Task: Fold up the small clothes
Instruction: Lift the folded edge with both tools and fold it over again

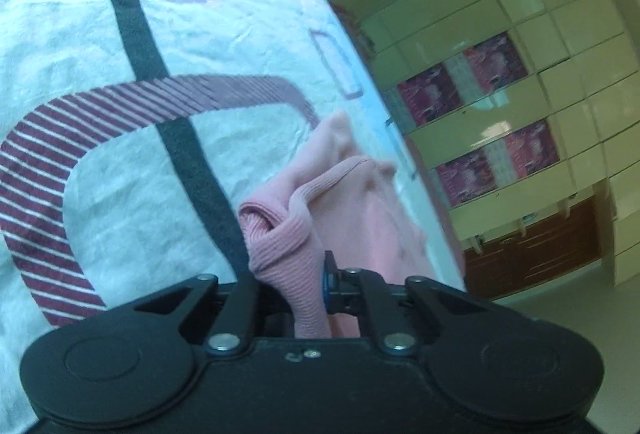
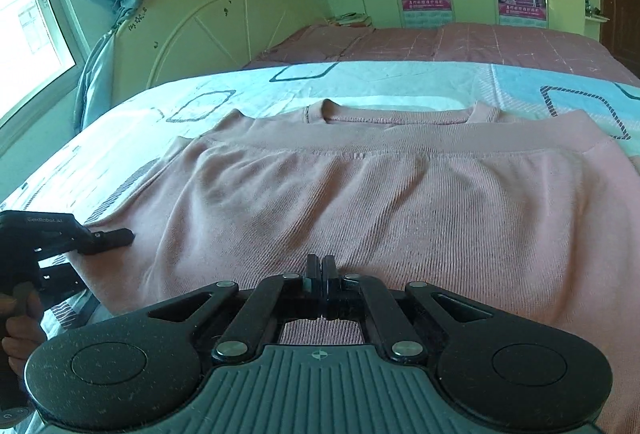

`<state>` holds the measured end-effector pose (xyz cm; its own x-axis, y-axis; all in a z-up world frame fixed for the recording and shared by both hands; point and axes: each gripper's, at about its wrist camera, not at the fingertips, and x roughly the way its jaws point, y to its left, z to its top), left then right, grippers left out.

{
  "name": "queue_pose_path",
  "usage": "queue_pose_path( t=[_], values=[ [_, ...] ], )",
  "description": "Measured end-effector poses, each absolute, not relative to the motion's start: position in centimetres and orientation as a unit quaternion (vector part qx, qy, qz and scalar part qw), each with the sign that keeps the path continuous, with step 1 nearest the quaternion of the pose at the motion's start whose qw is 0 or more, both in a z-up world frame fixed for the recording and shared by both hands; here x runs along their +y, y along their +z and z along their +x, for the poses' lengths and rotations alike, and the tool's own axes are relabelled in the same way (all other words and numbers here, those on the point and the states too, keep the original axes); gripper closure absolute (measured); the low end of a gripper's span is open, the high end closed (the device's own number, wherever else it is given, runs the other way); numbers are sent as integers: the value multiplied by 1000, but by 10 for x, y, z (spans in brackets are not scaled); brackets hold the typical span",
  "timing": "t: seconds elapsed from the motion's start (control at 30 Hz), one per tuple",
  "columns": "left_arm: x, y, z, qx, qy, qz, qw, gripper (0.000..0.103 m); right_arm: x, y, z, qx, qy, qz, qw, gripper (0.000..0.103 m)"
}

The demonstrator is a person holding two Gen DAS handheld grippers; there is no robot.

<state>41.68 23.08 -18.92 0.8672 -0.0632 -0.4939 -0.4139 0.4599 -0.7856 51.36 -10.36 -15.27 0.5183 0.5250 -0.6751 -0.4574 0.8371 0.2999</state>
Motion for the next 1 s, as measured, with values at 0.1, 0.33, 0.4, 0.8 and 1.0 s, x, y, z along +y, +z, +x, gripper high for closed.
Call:
queue_pose_path(
  t=[0.1,0.33,0.4,0.8,1.0],
  values=[
    [226,-174,414,213,86,-491,840,96,-106,-148,513,400,272,50,874,103],
    [235,-201,424,286,104,-485,820,95,-102,-151,512,430,239,74,868,103],
    [236,-201,423,286,98,-481,823,95,-99,-141,510,420,230,76,875,103],
    [248,-206,419,287,80,-505,810,95,-73,-149,501,438,207,50,873,103],
    [230,-172,421,254,48,-455,852,96,-83,-150,509,447,223,73,863,103]
  ],
)
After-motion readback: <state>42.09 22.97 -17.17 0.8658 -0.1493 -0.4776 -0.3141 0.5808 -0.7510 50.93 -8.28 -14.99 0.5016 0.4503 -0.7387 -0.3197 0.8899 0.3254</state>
